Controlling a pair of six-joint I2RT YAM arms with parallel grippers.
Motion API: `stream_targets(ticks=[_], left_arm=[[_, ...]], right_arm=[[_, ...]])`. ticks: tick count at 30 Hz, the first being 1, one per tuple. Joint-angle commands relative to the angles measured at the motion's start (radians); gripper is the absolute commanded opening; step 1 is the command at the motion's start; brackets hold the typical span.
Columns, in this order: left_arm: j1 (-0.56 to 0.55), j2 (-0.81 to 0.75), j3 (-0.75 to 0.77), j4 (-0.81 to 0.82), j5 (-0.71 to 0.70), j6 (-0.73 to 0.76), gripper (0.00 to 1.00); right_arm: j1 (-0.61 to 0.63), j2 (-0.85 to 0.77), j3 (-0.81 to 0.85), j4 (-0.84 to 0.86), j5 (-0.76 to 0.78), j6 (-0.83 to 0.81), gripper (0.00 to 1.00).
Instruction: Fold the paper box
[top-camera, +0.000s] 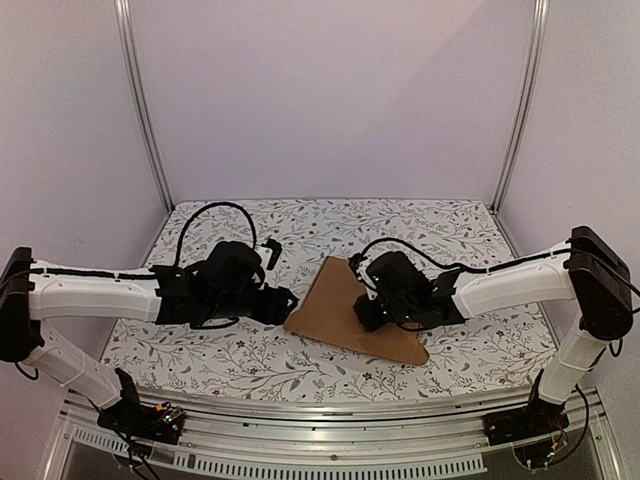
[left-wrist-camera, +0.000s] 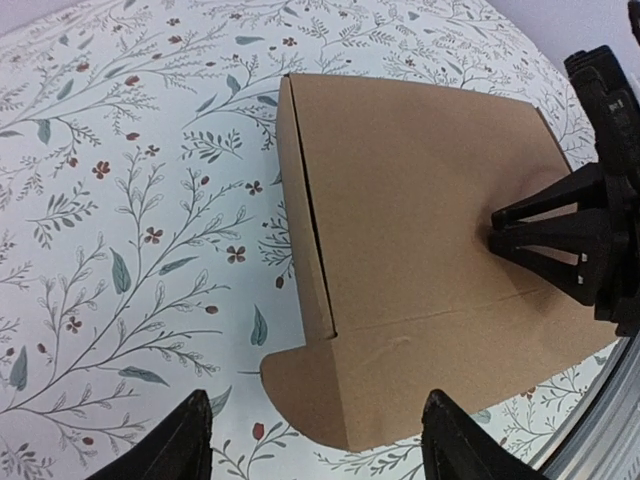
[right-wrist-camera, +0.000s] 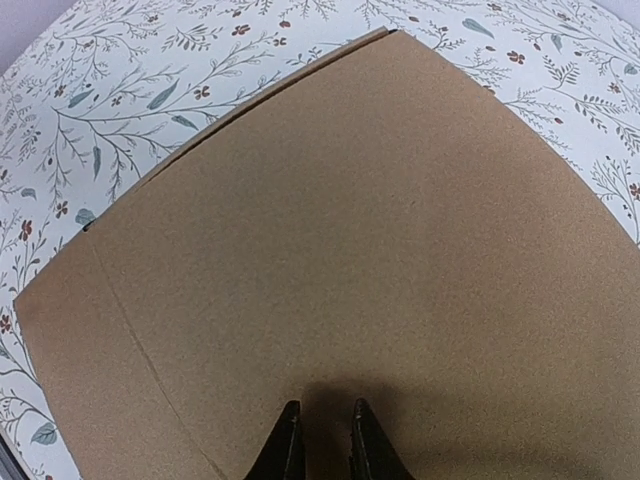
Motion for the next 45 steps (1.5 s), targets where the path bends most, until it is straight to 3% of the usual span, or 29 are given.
stream_targets(ticks=[1,5,10,15,16,21,29,38,45], left_arm=[[0.08,0.049,-0.036,0.1,0.119,-0.048,0.7],[0.146,0.075,-0.029,0.174,0.175,-0.051,0.71],[0.2,0.144,0.031,0.178,0.226,-0.027,0.71],[0.227,0.232,0.092,0.187,0.244,-0.037,0.71],[0.231,0.249,0.101,0.195,0.269,-0.043,0.71],[0.254,0.348,0.166,0.214,0.373,-0.06,0.73],[0.285,0.48,0.219,0.264,0.498,-0.114,0.71],[0.29,0.552,0.211,0.316,0.591,-0.161,0.65],[0.289,0.556,0.172,0.347,0.634,-0.194,0.56]], right_arm=[[0.012,-0.053,-0.033,-0.126,-0.026,-0.02,0.19],[0.015,-0.156,-0.061,-0.158,-0.009,-0.023,0.29],[0.015,-0.319,-0.102,-0.228,0.027,-0.023,0.51],[-0.003,-0.499,-0.158,-0.312,0.15,0.018,0.94],[-0.012,-0.523,-0.166,-0.332,0.168,0.027,0.98],[-0.05,-0.621,-0.159,-0.491,0.326,0.161,0.99],[-0.194,-0.583,-0.19,-0.539,0.149,0.258,0.99],[-0.261,-0.444,-0.232,-0.337,-0.086,0.344,0.94],[-0.316,-0.352,-0.3,-0.14,-0.227,0.464,0.83]])
